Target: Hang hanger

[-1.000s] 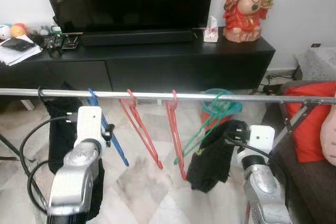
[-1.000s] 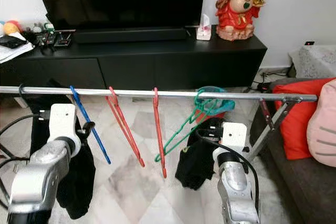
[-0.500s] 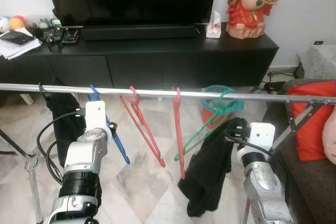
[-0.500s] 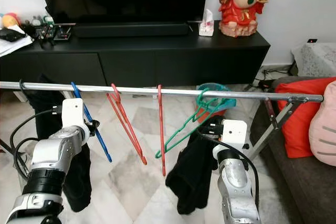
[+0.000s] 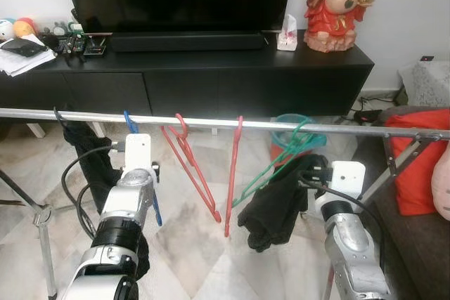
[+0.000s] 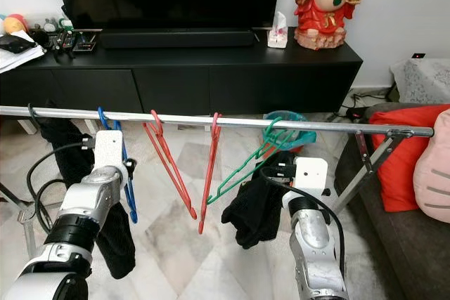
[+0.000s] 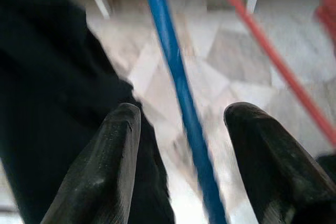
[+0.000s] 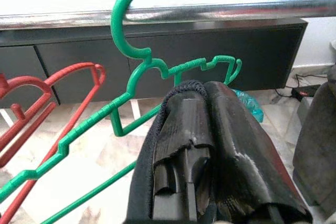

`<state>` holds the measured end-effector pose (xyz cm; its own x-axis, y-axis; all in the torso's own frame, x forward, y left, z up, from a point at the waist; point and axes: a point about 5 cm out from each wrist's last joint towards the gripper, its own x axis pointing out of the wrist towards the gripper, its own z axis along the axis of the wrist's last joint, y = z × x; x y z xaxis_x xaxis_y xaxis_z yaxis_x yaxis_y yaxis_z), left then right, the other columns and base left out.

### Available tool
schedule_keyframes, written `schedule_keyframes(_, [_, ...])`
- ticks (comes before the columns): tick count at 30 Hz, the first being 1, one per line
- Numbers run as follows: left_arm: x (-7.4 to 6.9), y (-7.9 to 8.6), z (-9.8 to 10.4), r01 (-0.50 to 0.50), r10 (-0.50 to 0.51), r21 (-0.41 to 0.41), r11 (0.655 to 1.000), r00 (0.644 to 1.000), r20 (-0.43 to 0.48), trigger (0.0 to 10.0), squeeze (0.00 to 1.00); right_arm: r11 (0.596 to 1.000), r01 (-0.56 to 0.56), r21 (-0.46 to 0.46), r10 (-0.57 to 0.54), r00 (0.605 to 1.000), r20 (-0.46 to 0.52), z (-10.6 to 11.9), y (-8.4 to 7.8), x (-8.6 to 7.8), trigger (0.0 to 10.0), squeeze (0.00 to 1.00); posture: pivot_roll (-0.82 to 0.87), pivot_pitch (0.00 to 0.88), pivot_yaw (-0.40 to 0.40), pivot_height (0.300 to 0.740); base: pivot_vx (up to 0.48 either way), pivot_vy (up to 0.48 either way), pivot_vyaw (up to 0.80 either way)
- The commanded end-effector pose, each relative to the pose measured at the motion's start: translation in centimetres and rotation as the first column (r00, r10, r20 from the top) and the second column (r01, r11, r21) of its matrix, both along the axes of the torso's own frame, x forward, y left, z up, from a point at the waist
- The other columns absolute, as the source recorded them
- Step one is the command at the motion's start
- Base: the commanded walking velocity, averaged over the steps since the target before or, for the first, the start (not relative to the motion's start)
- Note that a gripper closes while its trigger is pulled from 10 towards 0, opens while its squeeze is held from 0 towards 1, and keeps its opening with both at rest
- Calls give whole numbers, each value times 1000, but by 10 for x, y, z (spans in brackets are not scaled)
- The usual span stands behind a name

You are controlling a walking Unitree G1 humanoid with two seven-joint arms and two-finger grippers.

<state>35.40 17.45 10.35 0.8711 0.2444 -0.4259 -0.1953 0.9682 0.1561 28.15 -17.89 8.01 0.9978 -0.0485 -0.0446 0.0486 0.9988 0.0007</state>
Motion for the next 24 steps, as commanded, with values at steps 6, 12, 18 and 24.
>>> schedule_keyframes(6, [11, -2, 6, 12, -14, 21, 1000, 998, 59, 10000, 0, 1000, -11, 2, 11, 999, 32, 7, 2, 1, 10000, 0, -67, 0, -13, 740, 0, 0, 0])
schedule_keyframes(12, [9, -2, -7, -2, 1, 7, 1000, 999, 41, 5490, 0, 1000, -14, -1, 14, 999, 35, 9, 1, 2, 10000, 0, -79, 0, -16, 740, 0, 0, 0])
schedule_keyframes(18, [9, 1, -12, -21, 21, 3, 1000, 999, 41, 0, 0, 1000, -29, -5, 29, 999, 41, 11, 2, 3, 10000, 0, -88, 0, -22, 740, 0, 0, 0])
schedule_keyframes(24, [9, 6, -11, -30, 30, 2, 1000, 997, 67, 0, 0, 1000, -31, -7, 31, 999, 37, 11, 2, 2, 10000, 0, -87, 0, -29, 740, 0, 0, 0])
